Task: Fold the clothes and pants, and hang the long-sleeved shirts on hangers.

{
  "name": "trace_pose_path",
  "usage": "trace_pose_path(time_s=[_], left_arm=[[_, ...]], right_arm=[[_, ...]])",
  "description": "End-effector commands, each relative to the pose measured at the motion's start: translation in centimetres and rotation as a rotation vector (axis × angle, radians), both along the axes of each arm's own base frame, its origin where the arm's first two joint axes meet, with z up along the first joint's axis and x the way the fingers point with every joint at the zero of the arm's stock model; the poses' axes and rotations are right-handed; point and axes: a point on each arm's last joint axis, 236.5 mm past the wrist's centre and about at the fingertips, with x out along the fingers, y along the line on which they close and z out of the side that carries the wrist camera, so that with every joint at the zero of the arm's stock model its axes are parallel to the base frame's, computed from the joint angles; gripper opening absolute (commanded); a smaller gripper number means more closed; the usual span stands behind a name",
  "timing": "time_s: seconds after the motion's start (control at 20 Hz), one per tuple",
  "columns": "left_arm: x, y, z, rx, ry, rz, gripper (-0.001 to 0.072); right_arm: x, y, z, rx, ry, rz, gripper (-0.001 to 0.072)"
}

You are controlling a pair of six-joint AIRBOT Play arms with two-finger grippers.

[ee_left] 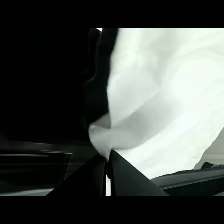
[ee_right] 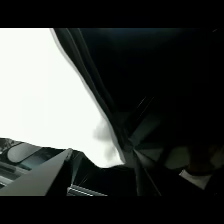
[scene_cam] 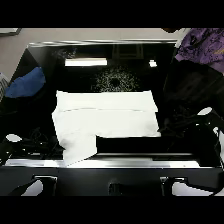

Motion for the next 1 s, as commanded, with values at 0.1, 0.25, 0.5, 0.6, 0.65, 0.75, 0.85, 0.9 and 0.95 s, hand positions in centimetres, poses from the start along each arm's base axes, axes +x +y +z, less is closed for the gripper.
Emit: trace_pose_path(time_s=[0.1, 0.25, 0.5, 0.6, 0.65, 0.75, 0.85, 0.9, 0.95], left_arm=[[0.1, 0.1, 0.0, 0.005, -0.004, 0.002, 0.0018], [0.2, 0.2, -0.1, 0.009, -0.008, 0.005, 0.0017], [0.5, 0.4, -0.2, 0.018, -0.015, 0.012, 0.0017], [0.5, 0.4, -0.2, 0.019, -0.016, 0.012, 0.0017], [0.5, 0.4, -0.2, 0.019, -0.017, 0.012, 0.0017], [0.8, 0.5, 0.0, 0.024, -0.028, 0.012, 0.0017], [2.1, 1.2, 1.0, 0.05, -0.081, 0.006, 0.0016], [3.0, 1.7, 2.0, 0.076, -0.125, 0.002, 0.0016], [3.9, 2.2, 3.3, 0.102, -0.174, -0.009, 0.0015]], right_arm=[[-0.2, 0.3, -0.2, 0.019, 0.021, -0.004, 0.0445], [-0.2, 0.6, -0.2, 0.029, 0.022, -0.009, 0.0438], [-1.5, 1.1, -0.9, 0.045, 0.049, -0.002, 0.0351], [-1.3, 1.0, -1.0, 0.039, 0.04, 0.0, 0.0316], [-1.1, 0.9, -1.1, 0.032, 0.03, -0.006, 0.0182], [-0.4, 0.6, -1.3, 0.015, 0.007, -0.02, 0.0032], [-0.1, 0.4, -1.1, 0.006, -0.013, -0.025, 0.0025], [-0.1, 0.4, -0.6, 0.002, -0.023, -0.02, 0.0025], [-0.1, 0.2, 0.1, -0.012, -0.041, -0.012, 0.0024]])
